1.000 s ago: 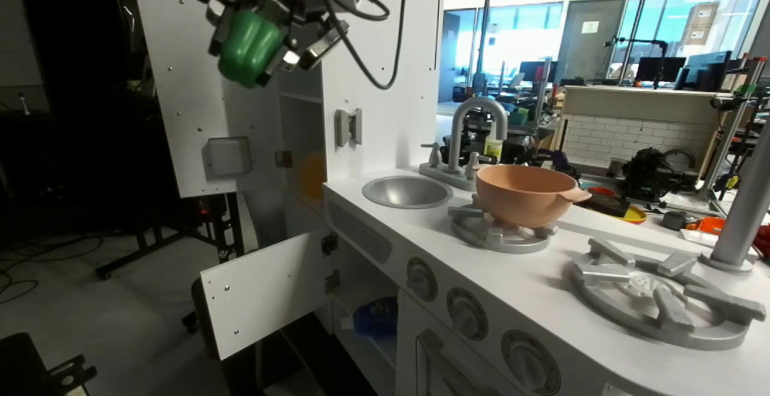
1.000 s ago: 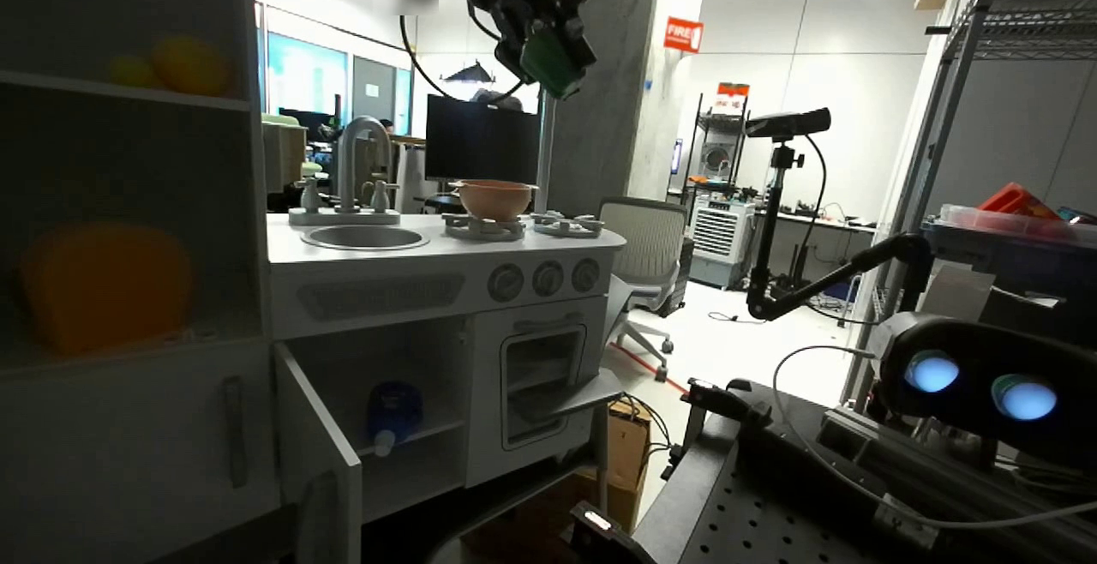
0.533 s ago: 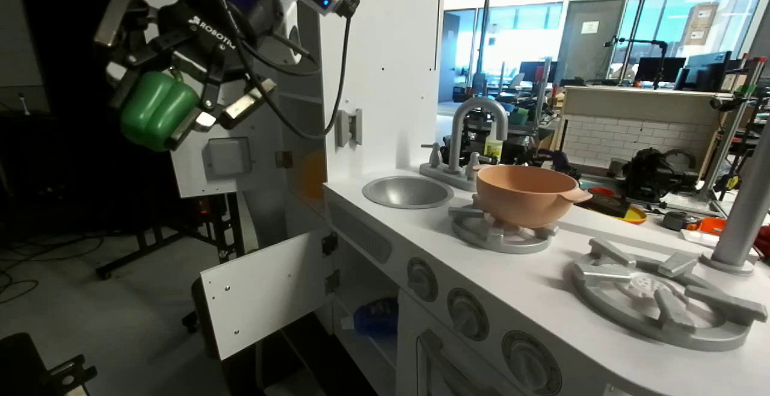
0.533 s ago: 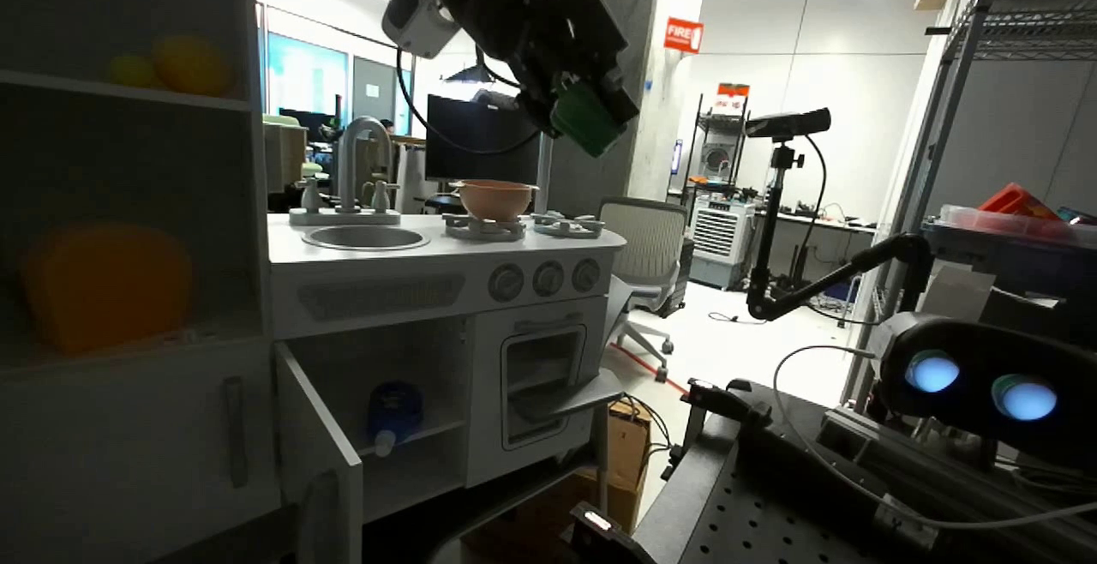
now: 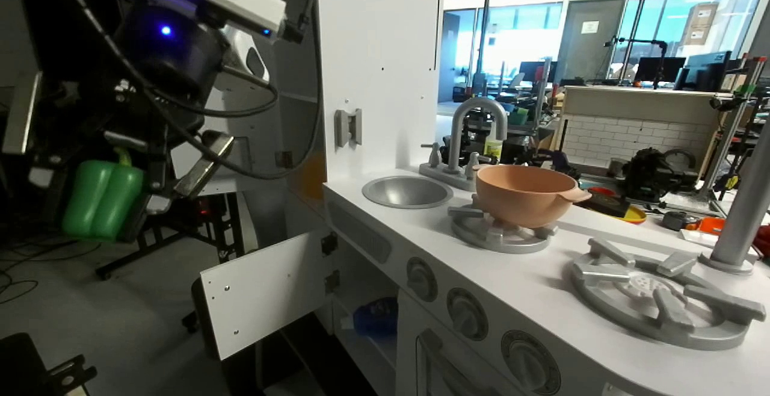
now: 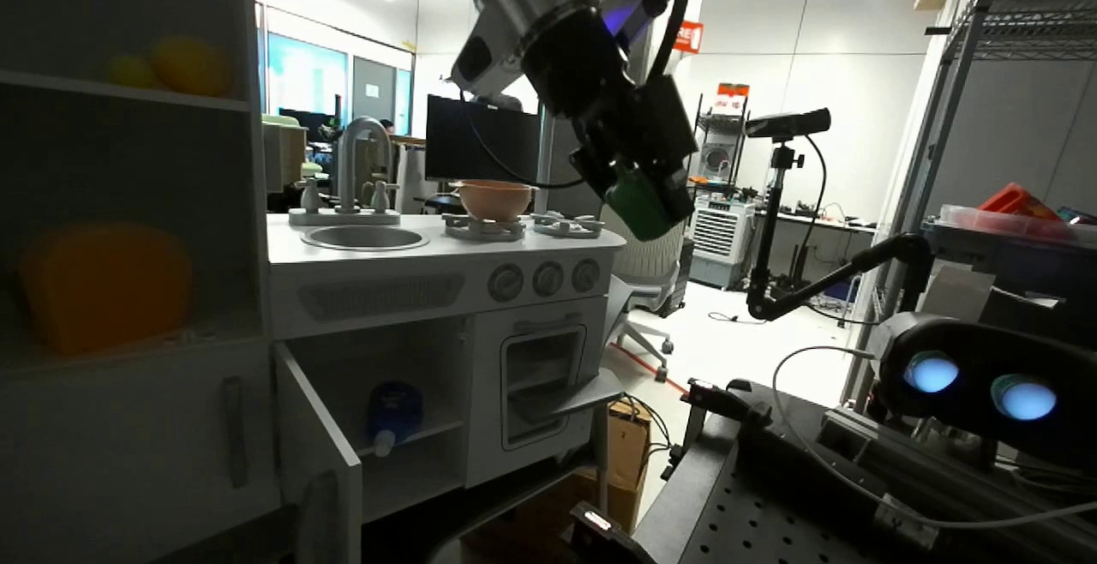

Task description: Open the second cabinet door from the left, put the blue bottle and green pepper inside it, and then close the cabinet door

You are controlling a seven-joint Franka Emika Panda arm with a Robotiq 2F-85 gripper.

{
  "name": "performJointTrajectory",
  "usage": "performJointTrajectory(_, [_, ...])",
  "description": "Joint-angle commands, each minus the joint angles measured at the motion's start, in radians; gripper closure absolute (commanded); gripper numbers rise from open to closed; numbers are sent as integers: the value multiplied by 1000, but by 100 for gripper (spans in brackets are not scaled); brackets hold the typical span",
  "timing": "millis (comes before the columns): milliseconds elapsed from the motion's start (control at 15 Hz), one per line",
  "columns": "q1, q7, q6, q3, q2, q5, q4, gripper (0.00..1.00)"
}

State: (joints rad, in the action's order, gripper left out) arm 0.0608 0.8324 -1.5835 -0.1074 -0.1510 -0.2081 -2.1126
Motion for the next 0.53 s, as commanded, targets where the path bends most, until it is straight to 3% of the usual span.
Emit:
performJointTrajectory(0, [0,-93,-210,5,116,-27,-202,81])
performJointTrajectory(467, [20,-337,-529,0,180,-45,-355,81])
